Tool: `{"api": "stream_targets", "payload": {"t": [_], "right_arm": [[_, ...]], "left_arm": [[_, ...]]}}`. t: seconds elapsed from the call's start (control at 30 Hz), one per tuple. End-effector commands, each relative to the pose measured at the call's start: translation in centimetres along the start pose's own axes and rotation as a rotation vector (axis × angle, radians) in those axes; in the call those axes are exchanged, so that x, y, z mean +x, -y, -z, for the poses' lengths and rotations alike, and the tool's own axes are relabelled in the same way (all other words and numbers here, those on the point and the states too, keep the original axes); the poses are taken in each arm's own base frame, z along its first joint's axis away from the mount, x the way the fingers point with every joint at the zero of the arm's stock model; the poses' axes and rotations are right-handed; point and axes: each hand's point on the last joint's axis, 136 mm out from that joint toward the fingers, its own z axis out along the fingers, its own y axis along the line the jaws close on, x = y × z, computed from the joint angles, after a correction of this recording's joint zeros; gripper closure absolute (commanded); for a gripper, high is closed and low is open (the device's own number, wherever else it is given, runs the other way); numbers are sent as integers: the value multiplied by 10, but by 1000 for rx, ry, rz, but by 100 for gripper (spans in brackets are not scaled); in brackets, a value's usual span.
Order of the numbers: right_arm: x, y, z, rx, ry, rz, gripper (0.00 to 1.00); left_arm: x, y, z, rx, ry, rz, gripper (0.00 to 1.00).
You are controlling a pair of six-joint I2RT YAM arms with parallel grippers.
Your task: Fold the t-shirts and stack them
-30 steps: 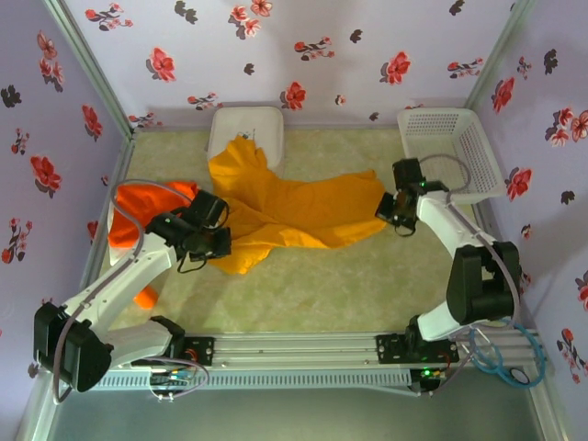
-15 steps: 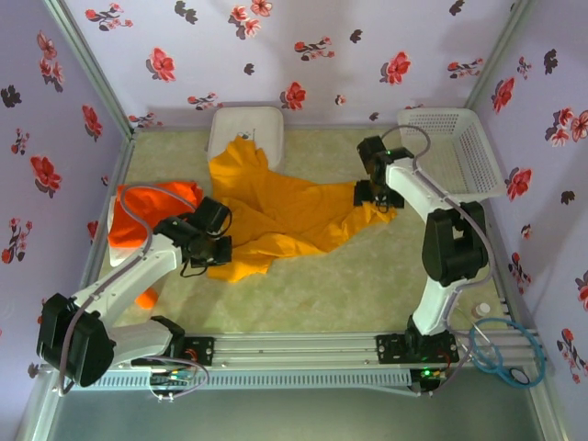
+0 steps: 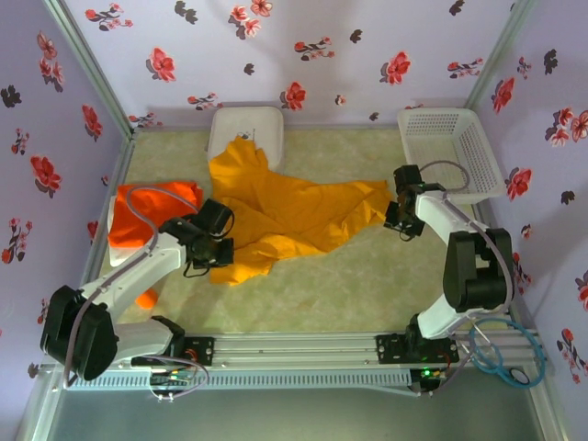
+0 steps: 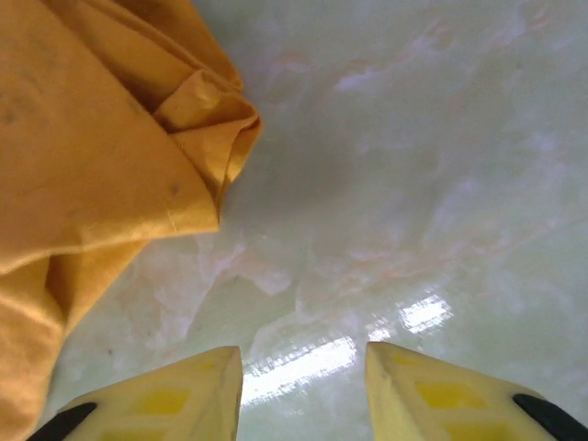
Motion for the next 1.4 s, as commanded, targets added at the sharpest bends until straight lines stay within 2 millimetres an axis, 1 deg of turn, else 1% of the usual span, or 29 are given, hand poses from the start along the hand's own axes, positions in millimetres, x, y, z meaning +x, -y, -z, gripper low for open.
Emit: {"api": "stream_targets", "payload": {"t": [0.0, 0.23, 0.4, 0.47, 0.5, 0.57, 0.6, 0.7, 0.73, 0.8, 0.87, 0.93, 1.03, 1.17, 1.3, 1.37], "right_arm": [[-14, -27, -12, -122, 29, -22, 62], [-19, -37, -35, -154, 20, -32, 62], [-20, -36, -42, -141, 20, -35, 64], [-21, -32, -42, -125, 27, -37, 73], [-21, -30, -41, -116, 28, -38, 81], [-19, -27, -38, -98, 23, -32, 88], [-17, -24, -35, -88, 16, -30, 92], [-8, -17, -22, -69, -4, -33, 97], [-4, -16, -17, -85, -22, -48, 100], [7, -21, -8, -178, -100, -94, 100], [12, -25, 4, -270, -146, -150, 100], [8, -25, 18, -343, -144, -200, 100], [-3, -25, 37, -386, -123, -228, 100], [-13, -33, 55, -464, -126, -258, 100], [-14, -46, 70, -614, -171, -328, 100], [-11, -42, 74, -609, -172, -329, 100]], "left_arm": [[1, 0, -4, 7, -10, -8, 100], [4, -2, -6, 7, -11, 2, 100], [4, -2, -6, 6, -12, 1, 100], [4, -2, -6, 5, -11, 0, 100], [4, -2, -5, 7, -11, -2, 100], [3, -3, -4, 3, -11, -5, 100], [2, -3, -3, 0, -9, -6, 100], [-1, -6, 2, -5, -2, -4, 100], [-2, -7, 3, -6, -1, -5, 100], [-6, -10, 8, -9, 6, -5, 100], [-10, -12, 14, -12, 13, -5, 100], [-14, -16, 18, -15, 22, -3, 100], [-18, -21, 23, -20, 30, 5, 100], [-22, -23, 28, -22, 35, 5, 100], [-22, -27, 29, -25, 39, 13, 100], [-21, -29, 29, -27, 33, 18, 100]]}}
